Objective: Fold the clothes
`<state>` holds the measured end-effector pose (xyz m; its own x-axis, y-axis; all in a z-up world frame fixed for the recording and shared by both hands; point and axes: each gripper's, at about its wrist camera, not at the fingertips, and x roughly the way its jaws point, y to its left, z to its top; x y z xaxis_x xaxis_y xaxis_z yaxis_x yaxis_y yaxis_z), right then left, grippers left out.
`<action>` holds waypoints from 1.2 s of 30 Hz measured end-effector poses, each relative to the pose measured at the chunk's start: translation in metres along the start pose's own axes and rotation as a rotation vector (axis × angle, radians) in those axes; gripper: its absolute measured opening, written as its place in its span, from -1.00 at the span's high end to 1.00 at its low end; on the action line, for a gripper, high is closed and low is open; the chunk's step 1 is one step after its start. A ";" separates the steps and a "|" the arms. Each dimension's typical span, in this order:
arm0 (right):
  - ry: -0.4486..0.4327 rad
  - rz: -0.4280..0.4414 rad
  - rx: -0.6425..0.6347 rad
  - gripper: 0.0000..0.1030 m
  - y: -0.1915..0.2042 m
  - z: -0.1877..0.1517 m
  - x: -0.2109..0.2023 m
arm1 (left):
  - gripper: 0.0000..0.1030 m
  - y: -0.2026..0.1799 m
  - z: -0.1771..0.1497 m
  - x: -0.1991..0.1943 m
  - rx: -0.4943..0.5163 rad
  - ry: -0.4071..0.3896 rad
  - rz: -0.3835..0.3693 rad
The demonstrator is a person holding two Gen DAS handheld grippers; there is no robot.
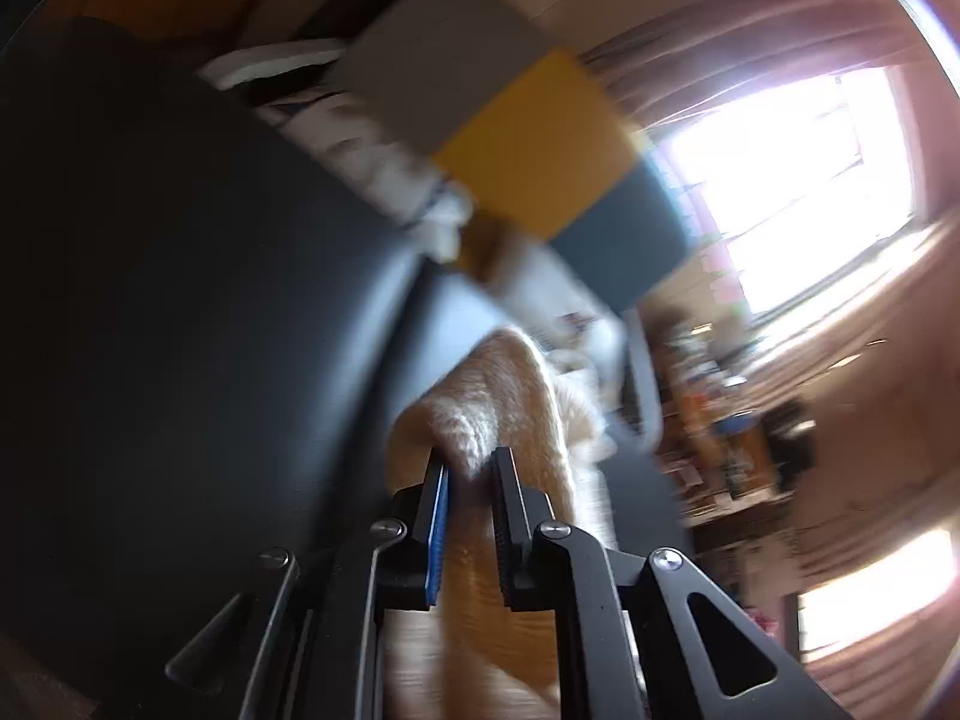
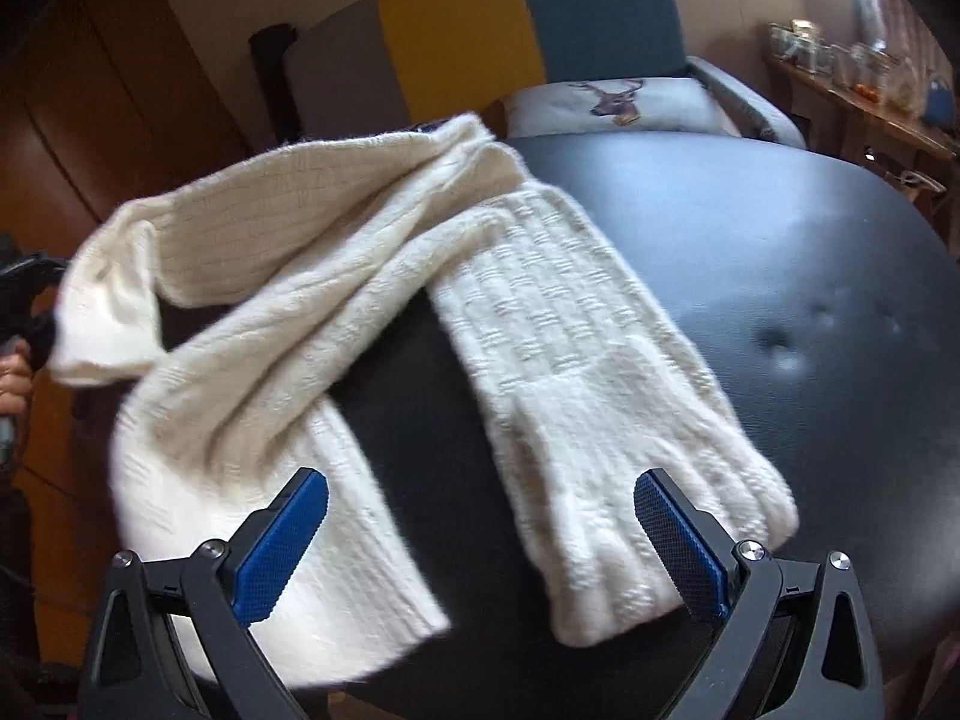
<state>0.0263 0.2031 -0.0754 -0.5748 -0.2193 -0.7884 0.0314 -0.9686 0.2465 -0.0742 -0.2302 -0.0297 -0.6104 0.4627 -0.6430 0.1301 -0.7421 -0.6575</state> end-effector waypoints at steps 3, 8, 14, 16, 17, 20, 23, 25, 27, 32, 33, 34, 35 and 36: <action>0.000 -0.009 -0.082 -1.00 0.025 0.002 0.005 | 0.79 0.020 -0.009 -0.004 0.033 -0.017 0.210; 0.042 -0.059 -0.183 -1.00 0.048 0.001 0.023 | 0.73 0.052 -0.041 -0.023 -0.038 -0.009 0.180; 0.058 -0.103 -0.204 -1.00 0.037 0.002 0.021 | 0.73 0.002 -0.106 0.004 0.138 0.140 -0.003; 0.071 -0.076 -0.224 -1.00 0.040 -0.003 0.019 | 0.73 -0.019 -0.126 0.028 0.186 0.218 -0.061; 0.078 -0.076 -0.250 -1.00 0.045 -0.005 0.020 | 0.73 -0.027 -0.132 0.039 0.208 0.244 -0.067; 0.101 -0.095 -0.332 -1.00 0.061 -0.012 0.028 | 0.73 -0.038 -0.150 0.073 0.231 0.314 -0.058; 0.156 -0.209 -0.408 -1.00 0.067 -0.015 0.048 | 0.73 -0.033 -0.165 0.090 0.237 0.362 0.011; 0.215 -0.272 -0.406 -1.00 0.056 -0.018 0.062 | 0.67 -0.025 -0.174 0.099 0.237 0.398 0.075; 0.224 -0.277 -0.344 -1.00 0.039 -0.018 0.060 | 0.61 -0.016 -0.180 0.098 0.219 0.407 0.088; 0.249 -0.322 -0.209 -1.00 -0.001 -0.020 0.046 | 0.61 -0.008 -0.181 0.092 0.208 0.387 0.091; 0.258 -0.345 -0.196 -1.00 -0.007 -0.019 0.042 | 0.66 -0.011 -0.181 0.089 0.222 0.379 0.098; 0.261 -0.363 -0.180 -1.00 -0.012 -0.018 0.038 | 0.68 -0.014 -0.181 0.087 0.236 0.370 0.105; 0.255 -0.370 -0.160 -1.00 -0.016 -0.015 0.033 | 0.68 -0.018 -0.178 0.082 0.250 0.362 0.105; 0.228 -0.352 -0.129 -1.00 -0.021 -0.010 0.025 | 0.68 -0.024 -0.172 0.075 0.264 0.356 0.092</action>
<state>0.0192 0.2169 -0.1059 -0.3735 0.1210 -0.9197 -0.0241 -0.9924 -0.1208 0.0108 -0.0939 -0.1296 -0.2926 0.4923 -0.8198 -0.0607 -0.8651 -0.4979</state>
